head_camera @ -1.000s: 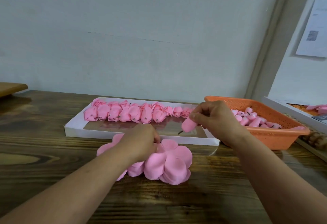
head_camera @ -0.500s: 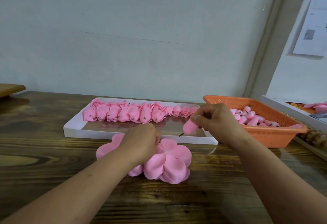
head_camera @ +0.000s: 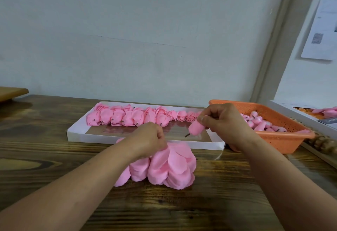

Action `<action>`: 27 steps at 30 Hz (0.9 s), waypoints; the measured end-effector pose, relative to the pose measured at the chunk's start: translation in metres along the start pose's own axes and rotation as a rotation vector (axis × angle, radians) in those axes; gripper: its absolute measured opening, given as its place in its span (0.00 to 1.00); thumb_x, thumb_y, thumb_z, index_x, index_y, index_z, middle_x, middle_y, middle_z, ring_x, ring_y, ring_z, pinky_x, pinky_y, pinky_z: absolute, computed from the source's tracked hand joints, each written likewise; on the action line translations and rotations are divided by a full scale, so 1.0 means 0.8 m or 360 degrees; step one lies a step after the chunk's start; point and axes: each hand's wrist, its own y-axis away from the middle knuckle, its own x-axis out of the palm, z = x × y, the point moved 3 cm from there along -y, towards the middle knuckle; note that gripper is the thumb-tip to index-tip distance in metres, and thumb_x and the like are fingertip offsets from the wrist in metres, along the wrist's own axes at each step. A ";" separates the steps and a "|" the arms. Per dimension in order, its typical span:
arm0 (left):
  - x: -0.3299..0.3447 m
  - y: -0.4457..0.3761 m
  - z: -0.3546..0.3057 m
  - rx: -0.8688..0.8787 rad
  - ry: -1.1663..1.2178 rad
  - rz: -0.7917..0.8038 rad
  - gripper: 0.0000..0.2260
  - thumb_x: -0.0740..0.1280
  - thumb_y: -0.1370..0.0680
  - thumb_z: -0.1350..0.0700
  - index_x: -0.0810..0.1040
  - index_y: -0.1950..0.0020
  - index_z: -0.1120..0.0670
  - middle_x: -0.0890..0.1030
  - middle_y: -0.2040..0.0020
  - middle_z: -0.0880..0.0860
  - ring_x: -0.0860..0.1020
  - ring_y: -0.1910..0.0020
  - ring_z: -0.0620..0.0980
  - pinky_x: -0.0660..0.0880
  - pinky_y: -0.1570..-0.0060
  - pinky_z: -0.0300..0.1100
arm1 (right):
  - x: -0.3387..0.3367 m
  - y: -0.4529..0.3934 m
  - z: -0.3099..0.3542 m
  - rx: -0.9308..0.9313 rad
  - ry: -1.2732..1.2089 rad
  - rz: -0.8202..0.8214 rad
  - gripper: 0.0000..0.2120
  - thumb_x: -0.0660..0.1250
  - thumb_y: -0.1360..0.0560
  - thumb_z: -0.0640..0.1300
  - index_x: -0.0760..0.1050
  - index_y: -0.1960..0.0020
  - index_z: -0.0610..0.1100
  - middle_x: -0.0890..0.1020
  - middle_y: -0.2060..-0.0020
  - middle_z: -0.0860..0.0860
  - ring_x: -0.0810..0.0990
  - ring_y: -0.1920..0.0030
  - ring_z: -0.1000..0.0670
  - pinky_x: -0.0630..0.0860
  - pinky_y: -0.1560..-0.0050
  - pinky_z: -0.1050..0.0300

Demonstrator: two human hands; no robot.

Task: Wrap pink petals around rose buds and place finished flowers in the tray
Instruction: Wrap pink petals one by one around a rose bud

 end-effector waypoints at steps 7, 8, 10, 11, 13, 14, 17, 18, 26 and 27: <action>0.011 -0.001 0.004 -0.0427 0.1270 0.0029 0.11 0.64 0.25 0.65 0.72 0.67 0.56 0.70 0.68 0.56 0.69 0.69 0.52 0.68 0.68 0.40 | 0.005 0.001 0.012 -0.0029 -0.0086 -0.0005 0.11 0.70 0.28 0.35 0.79 0.68 0.44 0.77 0.75 0.51 0.69 0.75 0.55 0.67 0.73 0.65; 0.014 0.001 0.003 -0.0453 0.1434 0.0041 0.11 0.64 0.25 0.66 0.73 0.66 0.56 0.72 0.69 0.56 0.72 0.71 0.52 0.71 0.72 0.39 | 0.006 0.000 0.014 -0.0036 -0.0098 0.0005 0.11 0.70 0.28 0.35 0.79 0.68 0.45 0.77 0.75 0.51 0.70 0.75 0.55 0.68 0.73 0.64; 0.019 0.005 0.000 -0.0480 0.1614 0.0082 0.08 0.64 0.24 0.65 0.75 0.63 0.57 0.76 0.68 0.57 0.75 0.71 0.52 0.75 0.74 0.40 | 0.010 0.000 0.016 -0.0058 -0.0077 0.0041 0.11 0.70 0.28 0.36 0.79 0.68 0.46 0.78 0.74 0.49 0.71 0.73 0.52 0.69 0.70 0.59; 0.021 0.007 -0.002 -0.0488 0.1688 0.0107 0.06 0.64 0.24 0.64 0.76 0.61 0.58 0.77 0.67 0.57 0.76 0.70 0.52 0.75 0.72 0.40 | 0.012 0.000 0.017 -0.0070 -0.0054 0.0060 0.12 0.70 0.28 0.37 0.79 0.68 0.47 0.78 0.75 0.49 0.71 0.72 0.50 0.68 0.70 0.57; 0.023 0.009 -0.004 -0.0514 0.1911 0.0143 0.02 0.65 0.24 0.63 0.78 0.55 0.60 0.79 0.63 0.59 0.78 0.68 0.53 0.78 0.67 0.43 | 0.016 0.000 0.016 -0.0083 -0.0025 0.0086 0.13 0.70 0.28 0.37 0.78 0.69 0.49 0.76 0.77 0.53 0.69 0.73 0.51 0.66 0.72 0.59; 0.024 0.010 -0.005 -0.0530 0.2045 0.0160 0.03 0.66 0.25 0.62 0.78 0.53 0.61 0.80 0.62 0.59 0.79 0.67 0.54 0.79 0.64 0.46 | 0.017 0.000 0.016 -0.0084 -0.0021 0.0094 0.13 0.70 0.28 0.37 0.78 0.69 0.49 0.75 0.77 0.54 0.68 0.74 0.52 0.66 0.73 0.61; 0.028 0.016 -0.010 -0.0492 0.2488 0.0359 0.15 0.68 0.29 0.59 0.78 0.44 0.62 0.83 0.52 0.60 0.82 0.54 0.57 0.80 0.53 0.52 | 0.018 0.001 0.015 -0.0103 -0.0051 0.0091 0.13 0.70 0.27 0.36 0.78 0.69 0.48 0.75 0.76 0.51 0.68 0.74 0.53 0.65 0.74 0.62; 0.030 0.018 -0.013 -0.0478 0.2605 0.0422 0.20 0.68 0.30 0.58 0.76 0.39 0.62 0.82 0.45 0.62 0.81 0.46 0.58 0.78 0.46 0.52 | 0.018 0.001 0.015 -0.0111 -0.0060 0.0088 0.13 0.69 0.27 0.36 0.78 0.69 0.48 0.75 0.75 0.50 0.68 0.73 0.52 0.65 0.73 0.61; 0.039 0.021 -0.015 -0.0542 0.2654 0.0255 0.18 0.66 0.27 0.66 0.74 0.37 0.64 0.82 0.46 0.63 0.82 0.50 0.58 0.79 0.51 0.51 | 0.018 0.009 0.021 -0.0100 -0.0002 0.0076 0.13 0.69 0.27 0.37 0.77 0.68 0.49 0.74 0.73 0.43 0.66 0.74 0.53 0.69 0.52 0.40; 0.041 0.019 -0.011 -0.0598 0.2639 0.0205 0.18 0.64 0.24 0.66 0.72 0.34 0.63 0.80 0.42 0.64 0.80 0.44 0.59 0.77 0.47 0.52 | 0.018 0.010 0.022 -0.0099 0.0014 0.0078 0.13 0.69 0.27 0.37 0.77 0.68 0.49 0.74 0.73 0.43 0.66 0.74 0.53 0.67 0.48 0.41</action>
